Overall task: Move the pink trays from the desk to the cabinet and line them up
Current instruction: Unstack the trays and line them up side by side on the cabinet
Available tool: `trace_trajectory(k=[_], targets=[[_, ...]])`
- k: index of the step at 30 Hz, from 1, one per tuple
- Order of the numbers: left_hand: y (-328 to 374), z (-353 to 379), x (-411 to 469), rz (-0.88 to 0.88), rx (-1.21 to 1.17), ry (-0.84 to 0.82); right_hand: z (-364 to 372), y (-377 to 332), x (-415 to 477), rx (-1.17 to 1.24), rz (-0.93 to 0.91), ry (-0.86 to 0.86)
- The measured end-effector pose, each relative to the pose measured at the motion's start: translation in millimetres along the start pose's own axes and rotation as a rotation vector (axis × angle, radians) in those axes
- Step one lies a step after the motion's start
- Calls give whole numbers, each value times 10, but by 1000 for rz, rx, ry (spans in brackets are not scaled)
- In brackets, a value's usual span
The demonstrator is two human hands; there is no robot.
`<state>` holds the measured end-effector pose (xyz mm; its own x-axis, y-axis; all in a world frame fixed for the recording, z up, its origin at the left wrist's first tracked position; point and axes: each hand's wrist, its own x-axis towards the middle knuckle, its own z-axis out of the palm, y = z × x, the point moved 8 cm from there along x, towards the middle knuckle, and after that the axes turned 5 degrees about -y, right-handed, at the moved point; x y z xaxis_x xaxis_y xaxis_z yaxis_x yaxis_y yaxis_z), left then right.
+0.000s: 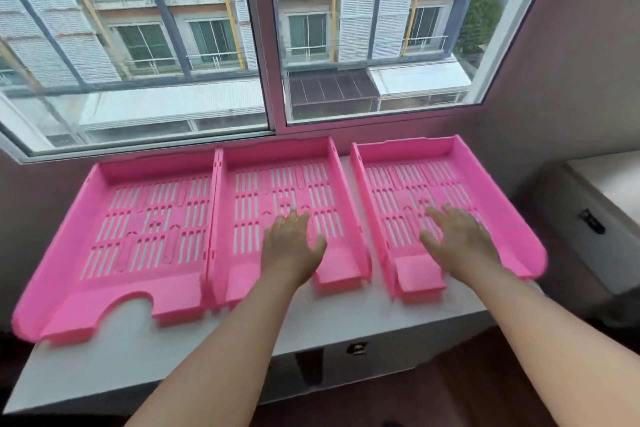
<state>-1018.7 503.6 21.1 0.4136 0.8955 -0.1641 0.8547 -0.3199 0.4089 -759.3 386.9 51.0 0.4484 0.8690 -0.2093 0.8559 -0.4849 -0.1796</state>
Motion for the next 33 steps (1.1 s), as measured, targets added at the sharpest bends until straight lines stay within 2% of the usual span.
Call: trace_trajectory(k=[4,8,10,21,29,33], targets=[[34,187,105,-126,57,-34,97,357,253,-55,-18,-97],[107,346,188,-202,84,-73,366,416,458,-76,-92,-204],[111,407,183,-225,127,-55,481,393,499,-97,-120,-199],[85,505,217,-258,199,-65,529,58,897,-88,-215,-143],[88,527,318,-221,210,-95,550,10,992,-112,-197,-186],[139,413,379,-186,132,-85,528,-16,1026,-84,-167,-238]])
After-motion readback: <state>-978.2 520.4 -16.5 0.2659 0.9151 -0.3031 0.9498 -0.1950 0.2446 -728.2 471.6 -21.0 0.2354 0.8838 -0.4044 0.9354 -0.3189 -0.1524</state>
